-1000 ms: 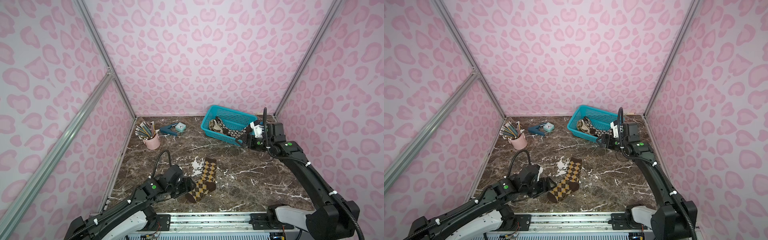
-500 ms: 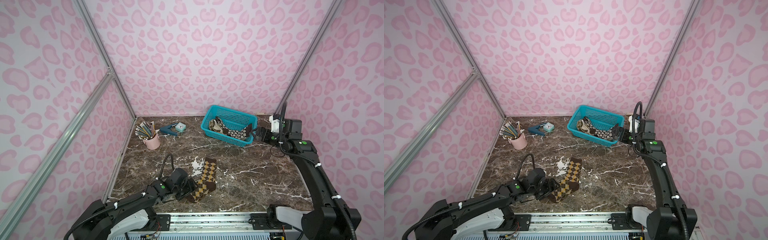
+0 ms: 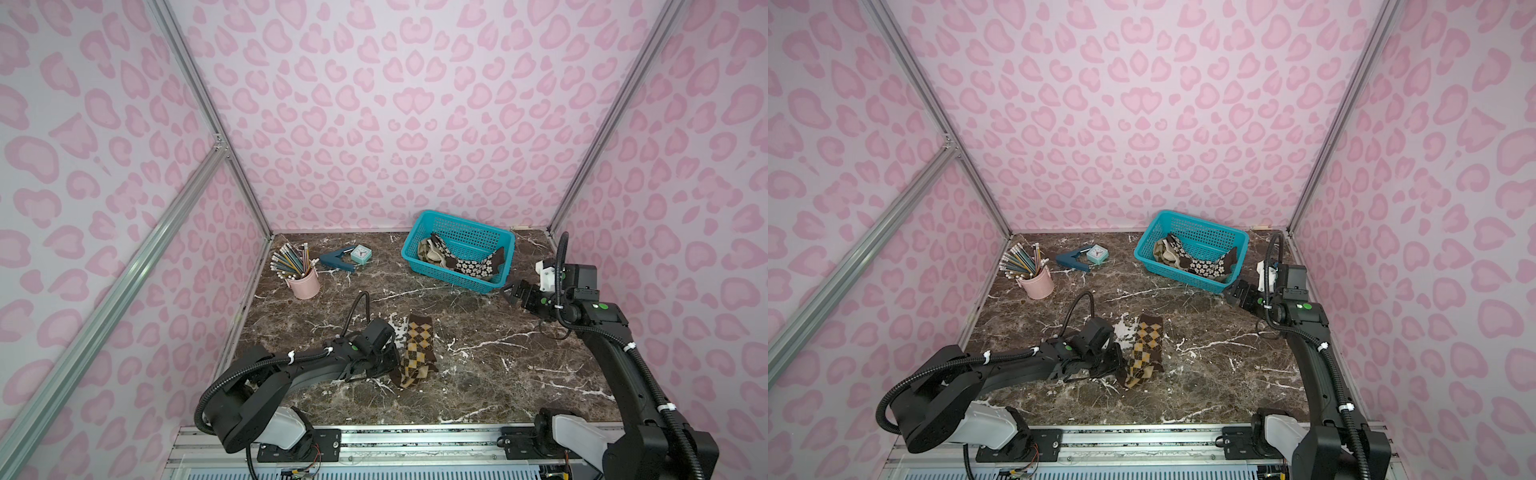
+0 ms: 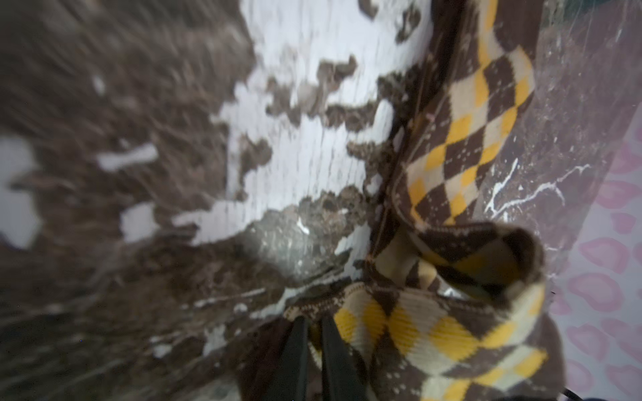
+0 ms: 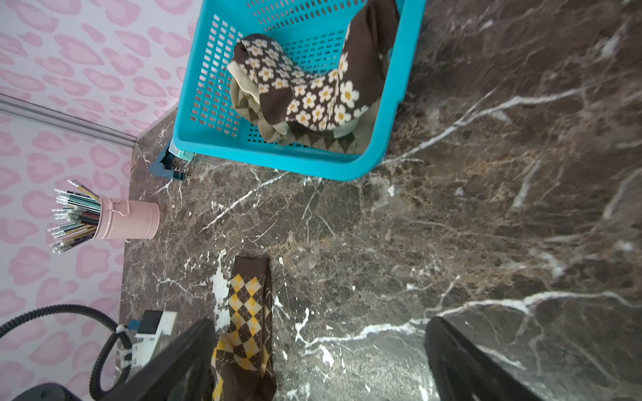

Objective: Place the socks together as a pair
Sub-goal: Pick up a pair of socks from the center of the board.

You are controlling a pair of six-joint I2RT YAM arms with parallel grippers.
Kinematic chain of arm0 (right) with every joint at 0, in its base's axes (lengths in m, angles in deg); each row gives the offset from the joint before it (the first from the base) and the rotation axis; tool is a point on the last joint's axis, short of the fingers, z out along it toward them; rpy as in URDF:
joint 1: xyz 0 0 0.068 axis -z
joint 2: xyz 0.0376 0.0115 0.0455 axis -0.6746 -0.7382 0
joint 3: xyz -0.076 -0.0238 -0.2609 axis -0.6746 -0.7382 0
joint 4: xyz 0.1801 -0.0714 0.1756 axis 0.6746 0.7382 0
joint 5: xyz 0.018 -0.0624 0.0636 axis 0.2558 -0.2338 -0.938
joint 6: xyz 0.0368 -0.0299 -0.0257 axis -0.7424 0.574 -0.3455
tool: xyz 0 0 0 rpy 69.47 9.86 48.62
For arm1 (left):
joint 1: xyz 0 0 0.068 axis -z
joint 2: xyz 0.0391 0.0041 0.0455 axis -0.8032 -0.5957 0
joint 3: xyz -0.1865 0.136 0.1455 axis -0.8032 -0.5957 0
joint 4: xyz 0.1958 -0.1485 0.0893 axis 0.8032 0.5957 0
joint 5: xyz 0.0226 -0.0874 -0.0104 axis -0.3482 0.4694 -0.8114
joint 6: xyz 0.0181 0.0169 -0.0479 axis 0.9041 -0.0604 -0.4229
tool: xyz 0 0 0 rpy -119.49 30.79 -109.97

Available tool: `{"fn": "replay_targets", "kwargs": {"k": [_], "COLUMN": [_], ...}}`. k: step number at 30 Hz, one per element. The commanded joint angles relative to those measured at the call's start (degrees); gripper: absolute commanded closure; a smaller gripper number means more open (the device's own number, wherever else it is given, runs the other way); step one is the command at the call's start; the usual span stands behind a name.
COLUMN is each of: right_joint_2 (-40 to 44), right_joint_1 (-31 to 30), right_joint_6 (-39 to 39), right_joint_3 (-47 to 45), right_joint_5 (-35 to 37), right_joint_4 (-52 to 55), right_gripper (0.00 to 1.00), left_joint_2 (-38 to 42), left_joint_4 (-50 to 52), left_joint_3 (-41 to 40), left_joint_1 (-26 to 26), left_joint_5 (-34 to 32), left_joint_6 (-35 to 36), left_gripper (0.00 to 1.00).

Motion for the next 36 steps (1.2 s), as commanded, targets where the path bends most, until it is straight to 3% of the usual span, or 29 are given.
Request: {"fn": "replay_targets", "kwargs": {"k": [1,6,9,13,20,22,24,29,32,34,36], "right_joint_2": [-0.2,-4.7,-7.2,-14.8,-31.2,-32.7,-33.6,-38.0,-40.7,-41.9,-42.7], "right_joint_1": [-5.2,-18.9,-25.4,-33.2,-36.7,-36.7,-36.6,-36.6,-36.6,-36.7,-36.6], "right_joint_6": [-0.9,-4.5,-7.9,-6.7,-0.5,0.4,1.7,3.9,4.2,4.2,3.3], "right_joint_3": [-1.8,-3.0,-3.9,-1.5,7.2,8.3,8.5,10.4,11.8,12.0,11.9], "right_joint_5": [-1.0,2.9,2.2,2.2,5.9,7.7,9.6,10.3,12.2,11.9,13.3], "right_joint_4": [-1.0,-3.1,-7.6,-9.3,-5.0,-4.6,-5.4,-6.9,-7.3,-8.5,-9.0], "right_gripper": [0.02,0.03,0.03,0.03,0.11,0.12,0.12,0.16,0.27,0.39,0.61], "left_joint_2": [1.2,7.4,13.0,17.6,20.3,22.8,26.4,31.0,28.9,27.0,26.4], "left_joint_4": [9.8,18.3,19.7,23.2,25.4,23.4,21.6,18.0,17.2,16.8,14.7], "left_joint_3": [2.3,1.0,-0.7,-0.4,0.4,-0.3,-1.7,-5.4,-6.3,-6.7,-7.9], "left_joint_1": [-1.9,-3.9,-6.4,-9.0,-10.6,-10.5,-10.2,-8.7,-6.6,-5.3,-4.4], "left_joint_5": [-4.8,-8.2,-8.8,-11.4,-12.9,-10.1,-6.7,-2.9,-3.8,-4.8,-4.6], "left_joint_6": [10.1,13.2,11.7,9.7,8.8,7.8,4.9,-1.4,-2.3,-3.0,-4.6], "left_gripper": [0.88,0.89,0.88,0.89,0.9,0.81,0.6,0.46,0.45,0.45,0.45]}}
